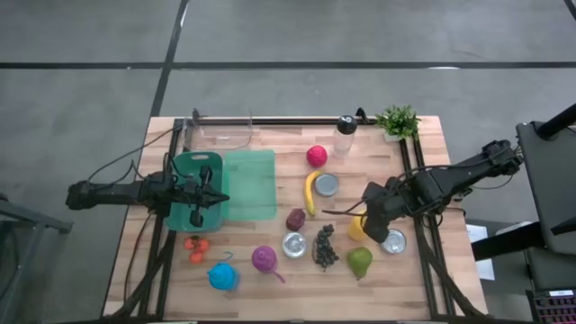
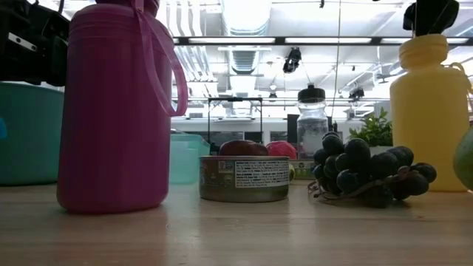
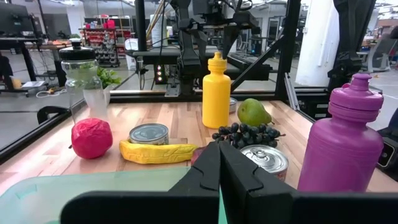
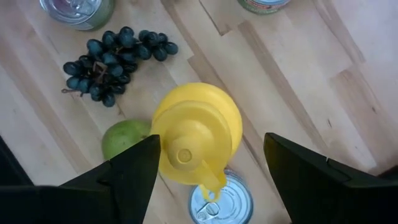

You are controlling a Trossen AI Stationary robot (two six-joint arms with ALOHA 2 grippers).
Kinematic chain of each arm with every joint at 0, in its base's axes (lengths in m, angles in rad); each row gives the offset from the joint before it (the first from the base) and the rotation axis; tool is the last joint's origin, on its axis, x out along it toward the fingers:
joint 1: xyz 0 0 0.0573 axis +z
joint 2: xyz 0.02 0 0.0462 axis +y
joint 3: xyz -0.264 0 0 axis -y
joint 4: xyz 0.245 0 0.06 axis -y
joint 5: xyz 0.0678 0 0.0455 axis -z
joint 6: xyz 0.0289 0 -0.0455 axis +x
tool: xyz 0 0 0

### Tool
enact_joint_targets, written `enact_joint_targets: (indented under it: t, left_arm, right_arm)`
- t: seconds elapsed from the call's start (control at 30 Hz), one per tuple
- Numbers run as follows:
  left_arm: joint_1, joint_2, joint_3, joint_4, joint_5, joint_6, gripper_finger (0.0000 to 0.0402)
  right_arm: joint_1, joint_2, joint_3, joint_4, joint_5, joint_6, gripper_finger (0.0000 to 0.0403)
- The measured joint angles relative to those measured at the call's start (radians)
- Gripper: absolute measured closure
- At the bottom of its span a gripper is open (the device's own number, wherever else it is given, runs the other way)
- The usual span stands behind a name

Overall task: Pick & Place Food Item
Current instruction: Put the yellow water bottle into the transparent bin

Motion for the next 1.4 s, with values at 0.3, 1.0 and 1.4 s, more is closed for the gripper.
enact_joint_targets:
  t: [0.3,1.0,1.4]
  left_arm:
    - [0.0,0.0,0.0,0.0,0.0,0.0,0.0401]
    - [0.0,0.0,0.0,0.0,0.0,0.0,0.0401]
    - [0.0,0.0,0.0,0.0,0.0,0.0,0.0401]
  right_arm:
    - [0.001,0.002,-0.001,-0.001,0.021,0.027,0.0119]
    - [0.001,0.003,-0.001,0.023,0.0,0.008,0.0037]
    - [0.001,0.004,-0.029,0.037,-0.01,0.008,0.0037]
